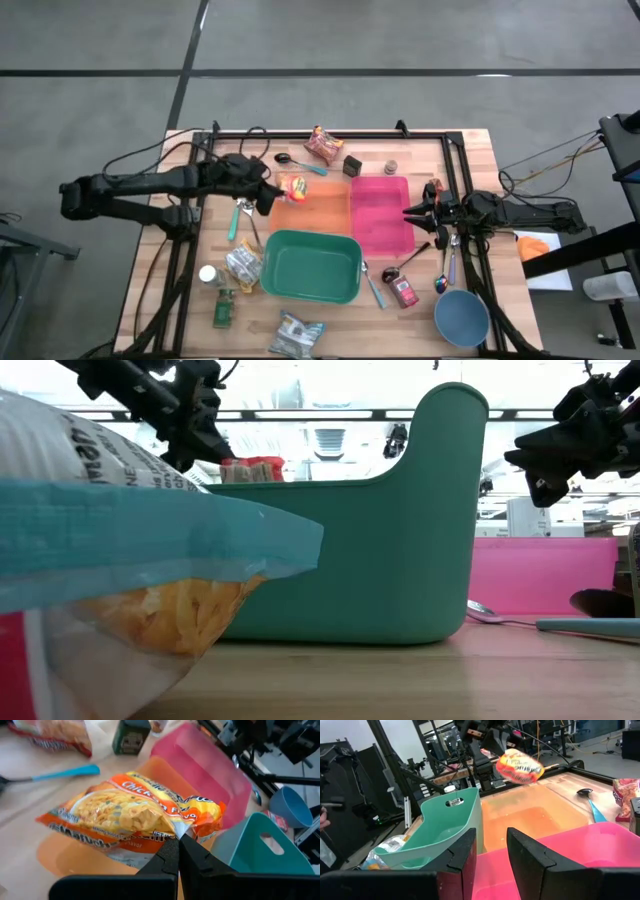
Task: Pick & Place Food Item
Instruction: Put the orange noodle pack into the orange bin, then put the red noodle pack into the orange bin
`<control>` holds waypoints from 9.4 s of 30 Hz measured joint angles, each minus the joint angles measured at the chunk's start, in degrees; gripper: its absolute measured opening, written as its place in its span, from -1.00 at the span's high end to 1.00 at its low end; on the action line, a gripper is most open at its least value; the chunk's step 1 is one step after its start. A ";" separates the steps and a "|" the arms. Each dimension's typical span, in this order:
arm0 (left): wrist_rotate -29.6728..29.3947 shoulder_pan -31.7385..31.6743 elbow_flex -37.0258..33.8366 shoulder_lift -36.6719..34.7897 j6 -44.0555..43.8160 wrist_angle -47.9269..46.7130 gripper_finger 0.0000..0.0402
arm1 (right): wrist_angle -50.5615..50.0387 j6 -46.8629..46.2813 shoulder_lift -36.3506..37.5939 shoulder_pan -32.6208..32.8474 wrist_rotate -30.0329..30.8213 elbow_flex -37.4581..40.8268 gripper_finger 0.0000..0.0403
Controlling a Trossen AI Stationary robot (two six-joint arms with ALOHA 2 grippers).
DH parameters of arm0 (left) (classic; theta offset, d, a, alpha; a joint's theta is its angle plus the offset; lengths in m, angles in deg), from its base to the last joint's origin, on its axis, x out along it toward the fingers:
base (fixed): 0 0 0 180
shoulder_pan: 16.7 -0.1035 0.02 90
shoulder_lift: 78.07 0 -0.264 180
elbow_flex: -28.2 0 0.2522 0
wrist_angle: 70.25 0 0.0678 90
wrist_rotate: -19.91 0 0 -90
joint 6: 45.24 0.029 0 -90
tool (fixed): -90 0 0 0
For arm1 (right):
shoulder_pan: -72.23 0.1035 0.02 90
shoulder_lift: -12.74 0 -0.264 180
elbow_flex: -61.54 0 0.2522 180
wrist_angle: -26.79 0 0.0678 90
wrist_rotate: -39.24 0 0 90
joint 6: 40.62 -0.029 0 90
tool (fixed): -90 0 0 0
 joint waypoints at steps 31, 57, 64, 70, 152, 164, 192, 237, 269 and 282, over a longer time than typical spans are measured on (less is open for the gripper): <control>1.92 1.92 -0.02 20.29 -6.44 -0.19 0.52 | 0.00 0.00 -0.02 -0.01 0.00 -0.02 0.47; 3.16 -6.53 1.13 5.26 -10.75 0.85 -0.59 | 0.00 0.00 -0.02 -0.01 0.00 -0.01 0.47; 2.62 -9.07 3.53 7.14 -14.41 0.82 -0.64 | 0.00 0.00 -0.02 -0.02 0.00 -0.02 0.47; -0.75 -10.85 6.12 10.31 -20.69 1.12 -0.64 | 0.00 0.00 -0.02 -0.02 0.00 -0.02 0.47; -4.72 -23.94 34.16 55.19 -36.73 2.23 0.30 | 0.00 0.00 -0.06 0.00 0.01 -0.02 0.47; -4.01 -23.94 34.23 54.93 -33.13 1.91 0.52 | 0.00 0.00 -0.06 0.00 0.02 -0.01 0.47; -2.10 -23.94 34.18 53.99 -30.14 2.26 0.98 | 0.00 0.00 -0.04 0.00 0.02 0.00 0.47; 0.85 -11.15 34.10 24.44 8.09 -0.47 0.98 | 0.00 0.00 -0.04 -0.02 0.00 -0.02 0.47; 0.66 -2.35 5.27 24.51 -4.59 15.49 0.98 | 0.00 0.00 -0.05 -0.01 0.02 -0.01 0.47; 0.93 -2.41 3.41 24.51 -7.69 16.49 0.86 | 0.00 0.00 -0.04 -0.02 0.01 -0.02 0.47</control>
